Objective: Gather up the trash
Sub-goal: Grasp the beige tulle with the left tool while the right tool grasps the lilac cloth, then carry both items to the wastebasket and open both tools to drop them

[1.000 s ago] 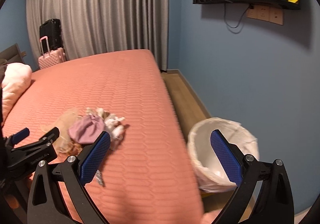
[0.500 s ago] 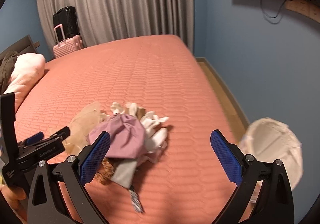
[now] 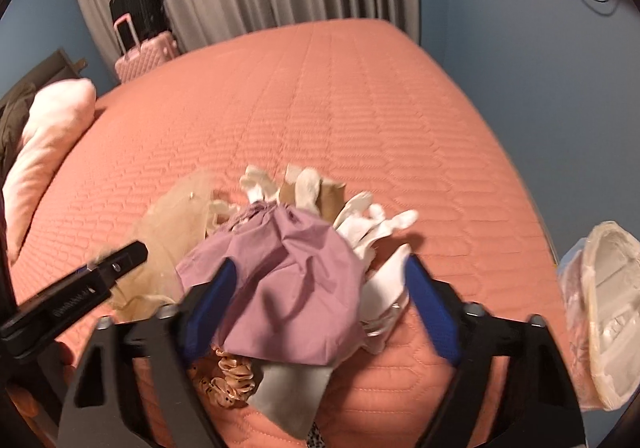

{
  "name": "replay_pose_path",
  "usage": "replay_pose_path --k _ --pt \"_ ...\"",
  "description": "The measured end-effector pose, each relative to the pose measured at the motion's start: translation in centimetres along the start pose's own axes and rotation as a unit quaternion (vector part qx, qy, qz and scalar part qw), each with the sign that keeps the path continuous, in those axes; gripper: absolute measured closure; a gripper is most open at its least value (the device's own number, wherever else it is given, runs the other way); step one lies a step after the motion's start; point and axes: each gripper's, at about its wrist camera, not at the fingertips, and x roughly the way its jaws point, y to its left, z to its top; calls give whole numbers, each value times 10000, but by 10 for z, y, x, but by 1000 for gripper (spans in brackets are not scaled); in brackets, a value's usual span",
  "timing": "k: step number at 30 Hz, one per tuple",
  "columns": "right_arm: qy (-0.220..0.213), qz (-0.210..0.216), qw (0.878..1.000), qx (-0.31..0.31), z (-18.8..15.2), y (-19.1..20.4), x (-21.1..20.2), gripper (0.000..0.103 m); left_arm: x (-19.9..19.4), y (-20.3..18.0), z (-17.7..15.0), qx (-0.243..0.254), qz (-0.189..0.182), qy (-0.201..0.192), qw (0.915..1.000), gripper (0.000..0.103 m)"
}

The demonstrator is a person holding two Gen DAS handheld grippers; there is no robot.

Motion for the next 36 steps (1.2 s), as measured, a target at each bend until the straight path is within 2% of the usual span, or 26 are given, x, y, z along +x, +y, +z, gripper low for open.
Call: replay_pose_path --k 2,4,6,7,15,23,27,36 --pt "154 96 9998 -54 -2 4 8 47 -1 0 1 16 -95 20 10000 87" --pt "293 171 9993 -123 -4 7 15 76 -6 -2 1 44 -129 -8 9999 96" --pt "374 255 9989 -142 -5 10 17 95 -12 -6 3 81 -118 -108 9998 98" --pt "362 288 9988 -149 -5 11 15 98 -14 -7 8 108 -112 -168 9997 99" --pt "-182 619 9979 -23 17 7 -47 101 -63 -37 31 455 -76 -782 9959 100" --pt "-883 572 9943 161 45 -20 -133 101 -125 -91 52 891 -407 -1331 9862 100" --pt "-1255 386 9909 294 52 -50 -182 101 -146 -130 55 1149 -663 -1535 9792 100" --pt "-1774 -207 9813 719 48 -139 -262 101 -156 -220 40 1668 -1339 -1547 9645 100"
